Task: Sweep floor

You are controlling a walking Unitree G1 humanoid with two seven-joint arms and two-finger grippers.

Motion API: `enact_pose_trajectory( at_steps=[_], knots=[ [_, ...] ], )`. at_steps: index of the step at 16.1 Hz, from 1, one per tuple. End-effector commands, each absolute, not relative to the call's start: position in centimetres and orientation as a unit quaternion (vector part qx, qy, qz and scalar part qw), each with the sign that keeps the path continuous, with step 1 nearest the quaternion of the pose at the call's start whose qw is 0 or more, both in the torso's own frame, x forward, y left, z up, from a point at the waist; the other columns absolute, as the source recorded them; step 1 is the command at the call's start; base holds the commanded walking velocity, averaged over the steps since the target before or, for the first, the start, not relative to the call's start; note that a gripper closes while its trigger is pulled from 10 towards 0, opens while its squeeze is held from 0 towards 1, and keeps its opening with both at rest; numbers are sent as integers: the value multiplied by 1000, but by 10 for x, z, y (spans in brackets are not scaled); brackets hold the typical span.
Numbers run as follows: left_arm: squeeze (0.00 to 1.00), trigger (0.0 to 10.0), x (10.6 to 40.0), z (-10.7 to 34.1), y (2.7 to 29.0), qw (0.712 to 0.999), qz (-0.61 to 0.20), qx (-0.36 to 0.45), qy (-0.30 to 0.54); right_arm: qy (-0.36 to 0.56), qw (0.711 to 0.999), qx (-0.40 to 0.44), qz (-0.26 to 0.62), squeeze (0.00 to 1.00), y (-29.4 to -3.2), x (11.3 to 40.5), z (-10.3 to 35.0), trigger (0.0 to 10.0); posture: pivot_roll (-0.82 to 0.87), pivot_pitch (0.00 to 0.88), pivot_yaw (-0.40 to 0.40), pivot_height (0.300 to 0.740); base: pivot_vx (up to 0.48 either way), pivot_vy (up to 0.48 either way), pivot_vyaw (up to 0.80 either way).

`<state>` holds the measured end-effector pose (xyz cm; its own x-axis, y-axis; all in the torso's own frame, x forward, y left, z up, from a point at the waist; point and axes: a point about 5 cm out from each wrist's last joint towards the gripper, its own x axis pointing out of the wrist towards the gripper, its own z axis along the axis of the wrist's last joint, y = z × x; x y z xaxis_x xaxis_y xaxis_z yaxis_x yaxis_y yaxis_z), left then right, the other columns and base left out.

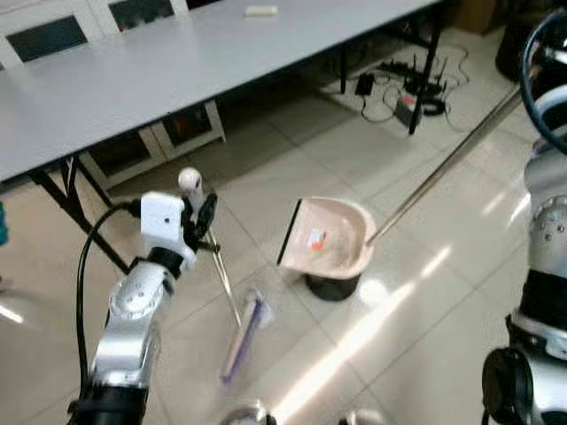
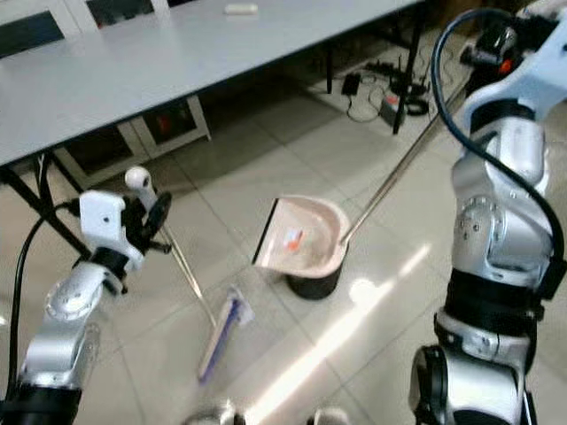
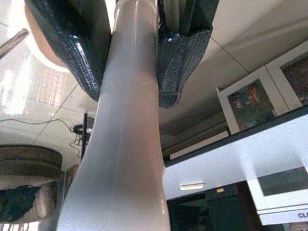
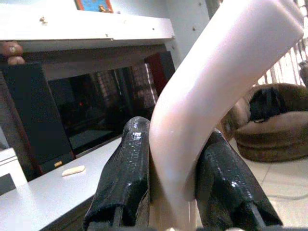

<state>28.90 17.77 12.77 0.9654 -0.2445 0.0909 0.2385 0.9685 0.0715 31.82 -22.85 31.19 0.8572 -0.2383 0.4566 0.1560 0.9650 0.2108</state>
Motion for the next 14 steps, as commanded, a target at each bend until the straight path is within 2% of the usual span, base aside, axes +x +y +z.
enact_pose_trajectory(
  at_steps=[1, 11, 14],
  knots=[
    [0, 10000, 290, 138, 187, 990, -113, 50, -66, -272, 954, 102, -80, 0, -218, 316, 321, 10000, -15, 94, 111, 740, 480, 0, 0],
    [0, 10000, 292, 138, 186, 990, -116, 43, -66, -269, 950, 114, -109, 0, -231, 314, 314, 10000, -11, 89, 116, 740, 476, 0, 0],
    [0, 10000, 292, 137, 185, 990, -118, 45, -58, -275, 948, 108, -117, 0, -234, 312, 314, 10000, -12, 86, 117, 740, 0, 0, 0]
  ],
)
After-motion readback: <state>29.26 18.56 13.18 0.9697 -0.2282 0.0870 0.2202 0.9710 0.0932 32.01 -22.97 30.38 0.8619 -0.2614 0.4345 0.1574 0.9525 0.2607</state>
